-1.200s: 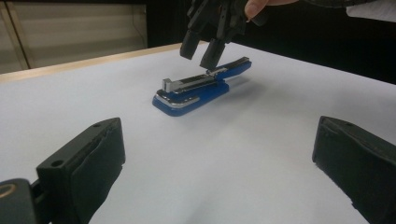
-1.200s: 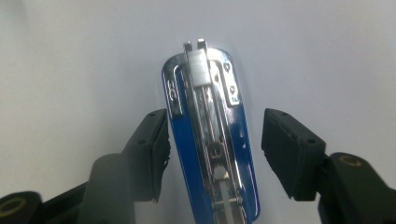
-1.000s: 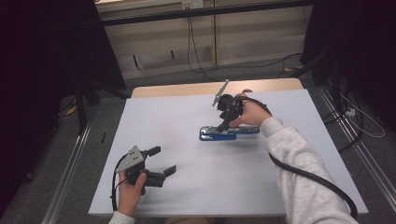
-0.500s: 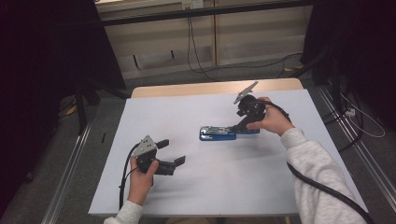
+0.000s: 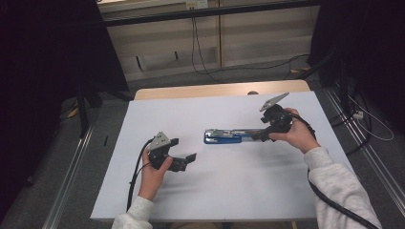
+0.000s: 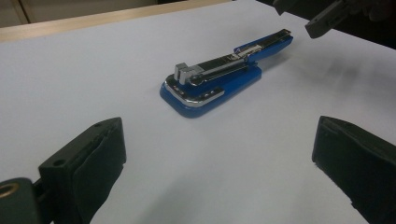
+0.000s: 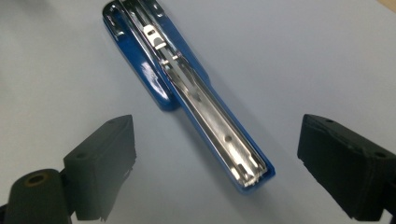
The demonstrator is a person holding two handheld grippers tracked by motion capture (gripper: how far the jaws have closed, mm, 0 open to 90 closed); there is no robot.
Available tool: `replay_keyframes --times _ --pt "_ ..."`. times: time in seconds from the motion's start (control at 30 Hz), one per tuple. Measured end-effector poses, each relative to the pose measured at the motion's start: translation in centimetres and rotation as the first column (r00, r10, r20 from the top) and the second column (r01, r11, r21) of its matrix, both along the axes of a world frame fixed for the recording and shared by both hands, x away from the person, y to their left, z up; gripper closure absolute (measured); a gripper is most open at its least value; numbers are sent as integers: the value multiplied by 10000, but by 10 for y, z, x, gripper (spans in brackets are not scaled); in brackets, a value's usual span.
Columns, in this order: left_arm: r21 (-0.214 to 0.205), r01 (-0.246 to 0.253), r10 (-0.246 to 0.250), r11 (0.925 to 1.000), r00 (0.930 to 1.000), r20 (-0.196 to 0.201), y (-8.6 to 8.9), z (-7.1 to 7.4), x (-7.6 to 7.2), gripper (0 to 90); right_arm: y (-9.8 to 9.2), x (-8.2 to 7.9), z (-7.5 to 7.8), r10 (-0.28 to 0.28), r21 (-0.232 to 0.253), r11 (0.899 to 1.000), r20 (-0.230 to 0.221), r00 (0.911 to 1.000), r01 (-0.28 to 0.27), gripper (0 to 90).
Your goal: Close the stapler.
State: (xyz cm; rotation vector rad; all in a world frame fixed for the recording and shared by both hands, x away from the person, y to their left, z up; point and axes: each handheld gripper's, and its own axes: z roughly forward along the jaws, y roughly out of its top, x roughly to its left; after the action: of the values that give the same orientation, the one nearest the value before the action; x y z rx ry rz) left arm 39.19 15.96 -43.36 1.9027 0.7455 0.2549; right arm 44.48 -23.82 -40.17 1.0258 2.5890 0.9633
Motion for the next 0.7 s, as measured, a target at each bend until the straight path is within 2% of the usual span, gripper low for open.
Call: replay_keyframes --times 0.07,0.1,0.13,0.17,0.2,0.23,0.27,0.37,0.43,0.5,0.53,0.57,0.6,0.67,0.7 --pt "72 -84 86 9999 9996 -257 -4 -1 4 33 -7 -8 -6 -293 196 9994 43 9996 292 108" --pt "72 -84 86 9999 9996 -257 -4 -1 4 43 -7 -8 -6 -293 196 9994 43 9996 292 108" --pt "35 -116 117 9999 9996 -253 -4 -2 5 49 -11 -13 -9 -447 391 9982 64 9990 444 116" --pt "-4 -179 179 9998 9993 -341 -5 -3 7 49 -11 -13 -9 -447 391 9982 64 9990 444 116" --pt "110 -321 325 9994 9987 -401 -6 -4 10 48 -15 -18 -12 -609 96 9981 141 9980 608 119" --pt "110 -321 325 9994 9987 -401 -6 -4 10 49 -15 -18 -12 -609 96 9981 141 9980 608 119" --pt "281 -406 417 9988 9984 -391 -8 -3 12 49 -17 -19 -13 -695 87 9976 162 9975 694 120" --pt "117 -518 521 9986 9982 -303 -11 -2 17 65 -27 -28 -13 -1249 563 9907 193 9920 1237 158" --pt "205 -690 695 9974 9973 -219 -13 -2 21 87 -30 -30 -14 -1442 506 9884 226 9893 1429 167" --pt "175 -836 839 9963 9963 -196 -13 -4 24 180 -38 -35 -16 -1863 900 9788 167 9824 1841 252" --pt "176 -946 951 9954 9951 -273 -14 -4 26 180 -38 -35 -16 -1863 900 9788 167 9824 1841 252" --pt "446 -952 962 9945 9952 -192 -15 -3 27 213 -40 -37 -16 -2066 970 9742 217 9782 2036 277" --pt "613 -963 972 9935 9952 -116 -16 -3 28 277 -42 -38 -16 -2234 994 9704 220 9745 2202 339" --pt "495 -1097 1111 9927 9935 -261 -18 -2 32 438 -45 -40 -18 -2591 937 9623 294 9654 2554 469" --pt "703 -1226 1248 9900 9918 -284 -22 -2 34 575 -45 -41 -22 -2754 764 9591 310 9608 2725 592"
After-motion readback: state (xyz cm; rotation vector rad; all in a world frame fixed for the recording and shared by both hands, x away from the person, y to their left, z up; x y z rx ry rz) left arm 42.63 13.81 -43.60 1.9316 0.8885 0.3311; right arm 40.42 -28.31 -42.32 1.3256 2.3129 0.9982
